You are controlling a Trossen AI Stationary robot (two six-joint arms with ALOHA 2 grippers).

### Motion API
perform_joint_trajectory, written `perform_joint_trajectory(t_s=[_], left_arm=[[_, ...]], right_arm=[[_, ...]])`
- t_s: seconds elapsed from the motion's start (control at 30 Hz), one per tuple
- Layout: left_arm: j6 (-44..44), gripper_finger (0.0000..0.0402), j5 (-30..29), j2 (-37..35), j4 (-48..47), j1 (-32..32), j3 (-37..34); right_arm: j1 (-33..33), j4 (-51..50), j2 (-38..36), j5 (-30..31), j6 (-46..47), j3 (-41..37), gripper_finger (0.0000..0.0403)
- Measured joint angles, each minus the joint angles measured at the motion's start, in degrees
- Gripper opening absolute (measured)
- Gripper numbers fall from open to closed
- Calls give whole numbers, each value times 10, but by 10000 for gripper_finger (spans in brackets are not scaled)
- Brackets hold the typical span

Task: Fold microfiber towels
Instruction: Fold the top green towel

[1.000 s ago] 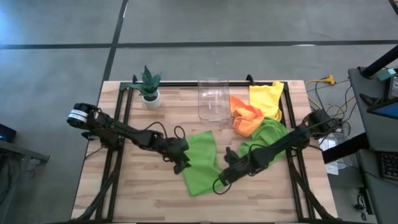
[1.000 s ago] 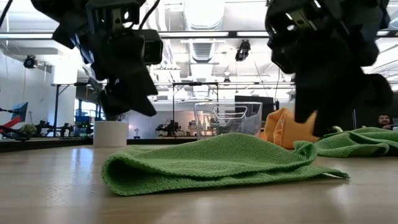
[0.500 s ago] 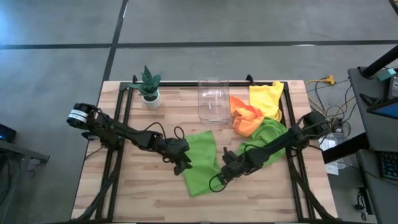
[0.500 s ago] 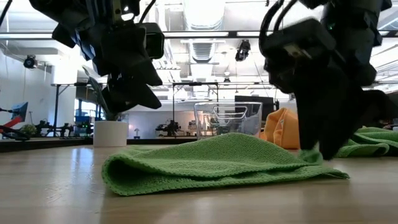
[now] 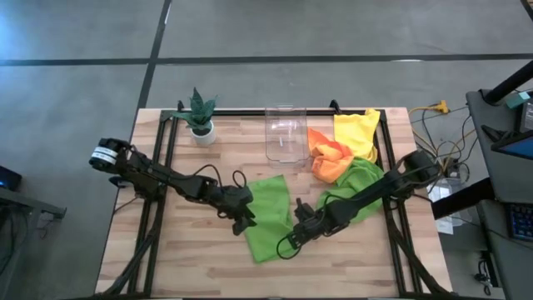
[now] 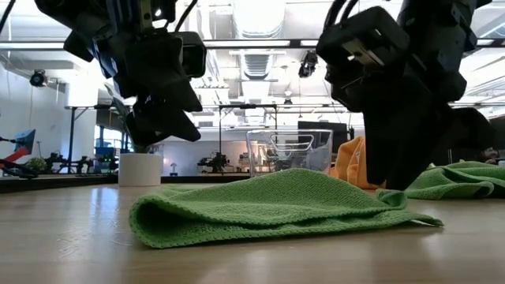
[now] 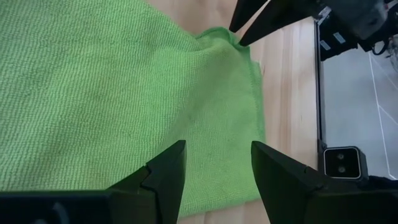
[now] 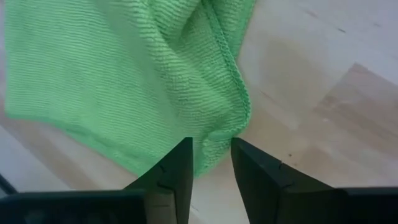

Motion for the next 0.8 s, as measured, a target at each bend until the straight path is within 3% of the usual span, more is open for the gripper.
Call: perform_joint_trajectory(t_s=[0.23,0.5,0.67,0.8], left_arm=[[-1,166,0,0,3,-3,0],[-2,166,1,-1,21,-24,1],[-16,166,2,-1,21,-32,1],[-19,166,24,-1,41,-36,1]], right_arm=[[0,-1,18,-18,10,1,102],[0,-8,8,-18,-10,9,15],[1,-22,1,-5,-11,32,10],[7,-105,-2,25,-12,86,9]])
